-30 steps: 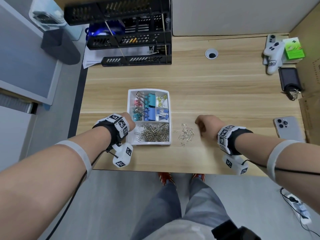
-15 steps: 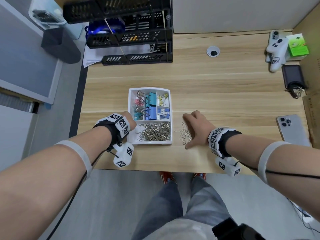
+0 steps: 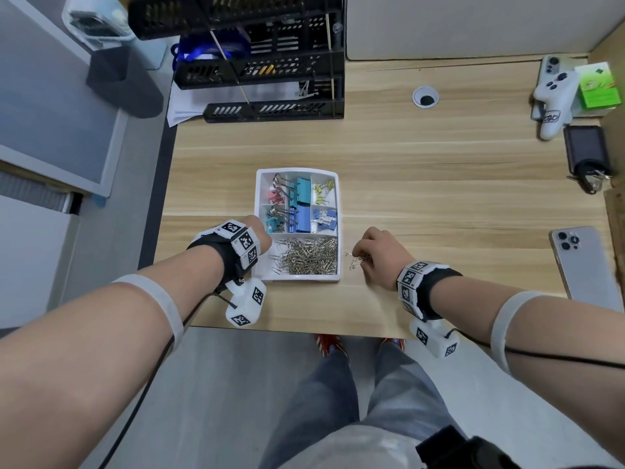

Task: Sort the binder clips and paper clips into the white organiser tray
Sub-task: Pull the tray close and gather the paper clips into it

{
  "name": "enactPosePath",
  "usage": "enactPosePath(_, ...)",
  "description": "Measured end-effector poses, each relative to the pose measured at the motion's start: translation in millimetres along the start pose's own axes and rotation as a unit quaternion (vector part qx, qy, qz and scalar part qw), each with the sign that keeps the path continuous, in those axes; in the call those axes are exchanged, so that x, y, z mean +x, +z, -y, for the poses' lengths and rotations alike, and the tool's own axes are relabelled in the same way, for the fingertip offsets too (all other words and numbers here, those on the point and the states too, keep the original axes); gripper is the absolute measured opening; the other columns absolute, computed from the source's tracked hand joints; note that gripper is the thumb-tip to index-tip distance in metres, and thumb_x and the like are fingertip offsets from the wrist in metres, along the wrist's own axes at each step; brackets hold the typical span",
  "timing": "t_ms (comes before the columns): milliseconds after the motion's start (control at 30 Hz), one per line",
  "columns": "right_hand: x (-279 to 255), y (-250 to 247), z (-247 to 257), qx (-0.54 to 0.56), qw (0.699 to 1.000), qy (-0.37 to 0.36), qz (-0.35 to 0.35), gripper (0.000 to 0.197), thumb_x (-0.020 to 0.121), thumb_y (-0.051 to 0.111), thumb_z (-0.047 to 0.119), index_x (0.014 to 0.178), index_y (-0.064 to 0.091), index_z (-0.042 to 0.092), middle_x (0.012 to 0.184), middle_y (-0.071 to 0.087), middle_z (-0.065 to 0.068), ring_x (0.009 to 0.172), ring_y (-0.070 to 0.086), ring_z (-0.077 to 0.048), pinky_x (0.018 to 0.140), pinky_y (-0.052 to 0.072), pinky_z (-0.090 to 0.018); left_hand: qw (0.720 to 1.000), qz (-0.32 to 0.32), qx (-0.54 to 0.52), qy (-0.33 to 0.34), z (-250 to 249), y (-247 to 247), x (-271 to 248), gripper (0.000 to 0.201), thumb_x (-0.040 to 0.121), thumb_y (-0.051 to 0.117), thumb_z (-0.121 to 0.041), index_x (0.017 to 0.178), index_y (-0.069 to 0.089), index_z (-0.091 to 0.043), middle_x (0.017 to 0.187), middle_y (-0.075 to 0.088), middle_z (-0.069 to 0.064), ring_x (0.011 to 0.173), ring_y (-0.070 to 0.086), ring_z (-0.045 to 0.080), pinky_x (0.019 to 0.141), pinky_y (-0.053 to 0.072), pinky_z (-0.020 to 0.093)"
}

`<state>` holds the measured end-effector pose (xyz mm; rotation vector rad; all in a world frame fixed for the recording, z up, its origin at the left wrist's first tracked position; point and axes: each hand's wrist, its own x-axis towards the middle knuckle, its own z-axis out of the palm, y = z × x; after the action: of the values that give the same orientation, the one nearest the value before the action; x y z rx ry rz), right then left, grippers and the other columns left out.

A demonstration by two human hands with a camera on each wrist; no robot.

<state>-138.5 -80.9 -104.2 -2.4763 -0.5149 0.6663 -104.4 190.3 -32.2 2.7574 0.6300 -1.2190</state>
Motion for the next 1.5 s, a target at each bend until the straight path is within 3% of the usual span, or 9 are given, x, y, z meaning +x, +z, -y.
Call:
enactPosePath(200,7,0,3,0.015,1.000,0.005,-0.011,0.027,0.080,0.056,-0.002,0.091,0.076,0.012,0.097,0.063,-0.007,0.093,0.054,-0.030,0.082,0.046,-0.033,1.000,0.001,0.003,0.004,1,0,3,0.021,0.093,0.049,-0.016,0.074,0.050,-0.008,0.070,0.051,0.004,0.071,0.053,0.025,0.065,0.041,0.030)
enactPosePath(600,10,-26,16,0.028,0.998,0.045,0.039,0.025,0.076,0.060,0.002,0.087,0.079,0.015,0.091,0.071,-0.001,0.083,0.064,-0.018,0.079,0.054,-0.029,1.000,-0.007,0.006,0.006,0,0,2,0.018,0.094,0.049,-0.015,0.079,0.052,-0.006,0.070,0.050,0.004,0.071,0.052,0.024,0.063,0.040,0.029)
enactPosePath(733,17,-37,35,0.074,0.996,0.047,0.006,0.023,0.076,0.062,0.002,0.083,0.079,0.015,0.086,0.072,0.002,0.073,0.060,-0.010,0.069,0.046,-0.018,1.000,-0.011,0.001,0.008,1,0,0,0.024,0.094,0.048,-0.015,0.071,0.048,-0.008,0.068,0.049,0.004,0.064,0.050,0.020,0.059,0.039,0.027)
enactPosePath(833,26,-37,60,0.094,0.995,0.023,-0.005,0.020,0.080,0.064,0.001,0.089,0.078,0.013,0.084,0.068,0.003,0.074,0.059,-0.009,0.069,0.043,-0.014,1.000,-0.012,-0.003,0.009,2,1,1,0.021,0.094,0.047,-0.015,0.074,0.050,-0.008,0.067,0.048,0.003,0.060,0.048,0.019,0.057,0.038,0.027)
enactPosePath(967,37,-25,87,0.088,0.996,-0.026,-0.002,0.019,0.083,0.062,0.002,0.090,0.077,0.011,0.089,0.072,-0.002,0.079,0.063,-0.014,0.074,0.048,-0.019,1.000,-0.005,-0.014,0.014,5,3,4,0.024,0.095,0.050,-0.021,0.075,0.051,-0.008,0.068,0.048,0.003,0.059,0.047,0.018,0.055,0.037,0.027)
enactPosePath(1100,40,-14,97,0.072,0.996,-0.047,0.035,0.016,0.085,0.061,0.014,0.095,0.073,0.014,0.086,0.069,0.000,0.077,0.060,-0.016,0.071,0.048,-0.025,1.000,0.001,-0.022,0.016,5,3,5,0.025,0.096,0.051,-0.022,0.074,0.049,-0.009,0.070,0.049,0.004,0.059,0.047,0.017,0.056,0.038,0.027)
enactPosePath(1267,34,-31,75,-0.029,0.996,-0.074,0.046,0.024,0.082,0.056,0.020,0.104,0.067,0.017,0.100,0.064,0.002,0.089,0.059,-0.018,0.079,0.052,-0.032,1.000,0.002,-0.011,0.020,5,1,5,0.020,0.095,0.051,-0.023,0.084,0.055,-0.007,0.072,0.051,0.004,0.062,0.049,0.019,0.055,0.038,0.027)
enactPosePath(1367,33,-50,44,-0.034,0.999,-0.031,0.025,0.027,0.082,0.059,0.018,0.108,0.065,0.020,0.100,0.059,0.004,0.090,0.059,-0.017,0.081,0.051,-0.030,1.000,0.004,-0.008,0.021,4,0,3,0.018,0.096,0.050,-0.022,0.091,0.056,-0.005,0.075,0.052,0.005,0.068,0.052,0.022,0.060,0.041,0.029)
enactPosePath(1500,27,-71,3,-0.103,0.989,0.041,0.095,0.049,0.073,0.073,0.018,0.119,0.058,0.023,0.110,0.054,0.001,0.098,0.060,-0.022,0.083,0.051,-0.031,1.000,-0.002,0.010,0.020,4,-2,0,0.023,0.096,0.049,-0.023,0.079,0.052,-0.007,0.070,0.050,0.004,0.059,0.047,0.017,0.052,0.036,0.026)
